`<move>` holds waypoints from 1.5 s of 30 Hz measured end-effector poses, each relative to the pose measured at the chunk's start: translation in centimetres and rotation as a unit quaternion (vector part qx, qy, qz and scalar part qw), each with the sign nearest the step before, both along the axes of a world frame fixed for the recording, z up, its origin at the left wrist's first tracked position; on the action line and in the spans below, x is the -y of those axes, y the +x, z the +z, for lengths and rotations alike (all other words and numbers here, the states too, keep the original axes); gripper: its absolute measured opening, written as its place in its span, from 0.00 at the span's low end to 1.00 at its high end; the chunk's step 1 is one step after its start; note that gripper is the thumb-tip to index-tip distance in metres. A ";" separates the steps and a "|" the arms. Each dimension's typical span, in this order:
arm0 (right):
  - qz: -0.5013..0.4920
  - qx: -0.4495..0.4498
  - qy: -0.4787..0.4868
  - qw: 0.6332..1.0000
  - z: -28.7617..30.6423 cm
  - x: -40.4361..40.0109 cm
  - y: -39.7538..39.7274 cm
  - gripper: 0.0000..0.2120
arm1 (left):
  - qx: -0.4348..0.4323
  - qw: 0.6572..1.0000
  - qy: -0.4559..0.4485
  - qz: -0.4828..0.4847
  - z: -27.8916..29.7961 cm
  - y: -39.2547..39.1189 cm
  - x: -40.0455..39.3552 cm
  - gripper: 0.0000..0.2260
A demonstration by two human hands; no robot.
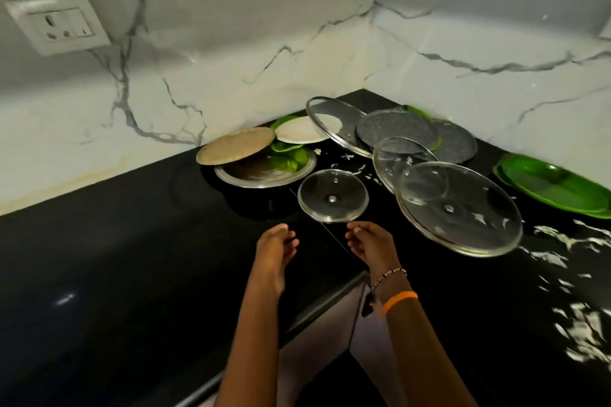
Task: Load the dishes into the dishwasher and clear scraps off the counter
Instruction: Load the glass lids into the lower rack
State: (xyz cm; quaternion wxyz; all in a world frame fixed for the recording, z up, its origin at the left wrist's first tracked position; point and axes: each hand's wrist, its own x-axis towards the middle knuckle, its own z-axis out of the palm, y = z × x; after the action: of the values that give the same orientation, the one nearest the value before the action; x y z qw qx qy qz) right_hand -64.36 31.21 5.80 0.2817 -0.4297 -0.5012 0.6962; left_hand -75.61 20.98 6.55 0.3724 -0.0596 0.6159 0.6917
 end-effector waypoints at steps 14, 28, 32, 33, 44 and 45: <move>-0.107 -0.207 -0.208 0.950 4.8 -8.9 -13.4 0.16 | 0.099 0.980 -0.051 -0.166 0.4 -14.0 -5.5 0.18; -0.217 -0.294 -0.276 0.889 4.2 -14.1 -17.7 0.20 | -0.044 0.934 -0.037 -0.351 2.9 -13.8 -5.5 0.25; -0.186 -0.284 -0.296 0.893 5.4 -13.1 -17.1 0.20 | -0.041 0.949 0.000 -0.312 3.4 -13.3 -6.0 0.24; -0.177 -0.288 -0.308 0.889 5.8 -13.0 -17.1 0.20 | -0.040 0.950 0.001 -0.309 3.4 -13.2 -6.0 0.24; -0.104 -0.369 -0.337 0.860 7.6 -9.6 -15.1 0.21 | -0.046 0.976 0.075 -0.201 4.8 -12.6 -6.0 0.18; -0.096 -0.373 -0.332 0.861 7.5 -9.3 -14.7 0.21 | -0.053 0.977 0.089 -0.186 5.1 -12.5 -6.2 0.18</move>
State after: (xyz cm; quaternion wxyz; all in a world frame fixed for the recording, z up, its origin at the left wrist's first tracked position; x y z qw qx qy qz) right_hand -79.10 40.50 13.27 0.3537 -0.2522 -0.0547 0.8991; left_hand -88.12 27.13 11.68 0.4652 0.1263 0.5710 0.6645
